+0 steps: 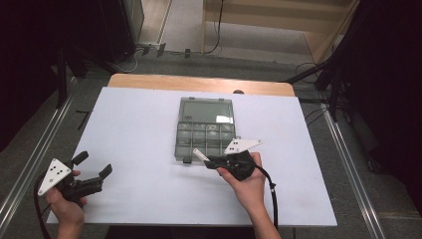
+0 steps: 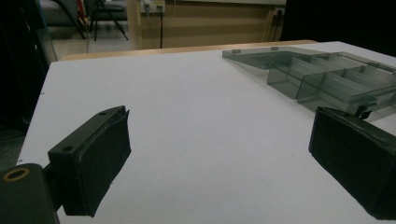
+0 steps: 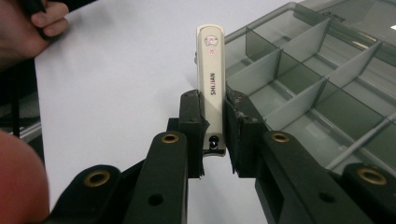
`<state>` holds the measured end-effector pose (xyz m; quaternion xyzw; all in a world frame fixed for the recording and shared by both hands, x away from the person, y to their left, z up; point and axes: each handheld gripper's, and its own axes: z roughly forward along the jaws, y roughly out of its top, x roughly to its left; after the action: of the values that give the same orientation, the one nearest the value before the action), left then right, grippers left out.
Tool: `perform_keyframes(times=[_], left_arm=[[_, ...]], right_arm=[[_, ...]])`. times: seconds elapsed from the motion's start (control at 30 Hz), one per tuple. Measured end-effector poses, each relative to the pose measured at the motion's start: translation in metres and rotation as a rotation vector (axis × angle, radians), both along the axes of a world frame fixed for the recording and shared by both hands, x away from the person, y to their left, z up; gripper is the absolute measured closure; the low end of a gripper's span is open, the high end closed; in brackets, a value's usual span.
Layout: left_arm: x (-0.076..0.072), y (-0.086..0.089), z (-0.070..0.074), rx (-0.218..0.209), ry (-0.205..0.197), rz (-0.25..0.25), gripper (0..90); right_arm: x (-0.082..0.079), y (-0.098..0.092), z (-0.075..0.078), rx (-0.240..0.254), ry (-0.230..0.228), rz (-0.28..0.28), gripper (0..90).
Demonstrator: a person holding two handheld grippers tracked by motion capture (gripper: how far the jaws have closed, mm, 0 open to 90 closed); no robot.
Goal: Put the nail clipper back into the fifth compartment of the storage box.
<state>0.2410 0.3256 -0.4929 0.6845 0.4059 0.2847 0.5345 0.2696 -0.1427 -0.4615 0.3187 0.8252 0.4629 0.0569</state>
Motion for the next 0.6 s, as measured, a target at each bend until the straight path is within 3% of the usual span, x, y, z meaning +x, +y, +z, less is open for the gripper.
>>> perform_keyframes(times=[0.6], left_arm=[[0.0000,-0.0006,-0.0001,0.006,0.000,-0.001,4.8]], right_arm=[[0.0096,0.0058,0.0072,0.039,-0.012,-0.013,79.0]])
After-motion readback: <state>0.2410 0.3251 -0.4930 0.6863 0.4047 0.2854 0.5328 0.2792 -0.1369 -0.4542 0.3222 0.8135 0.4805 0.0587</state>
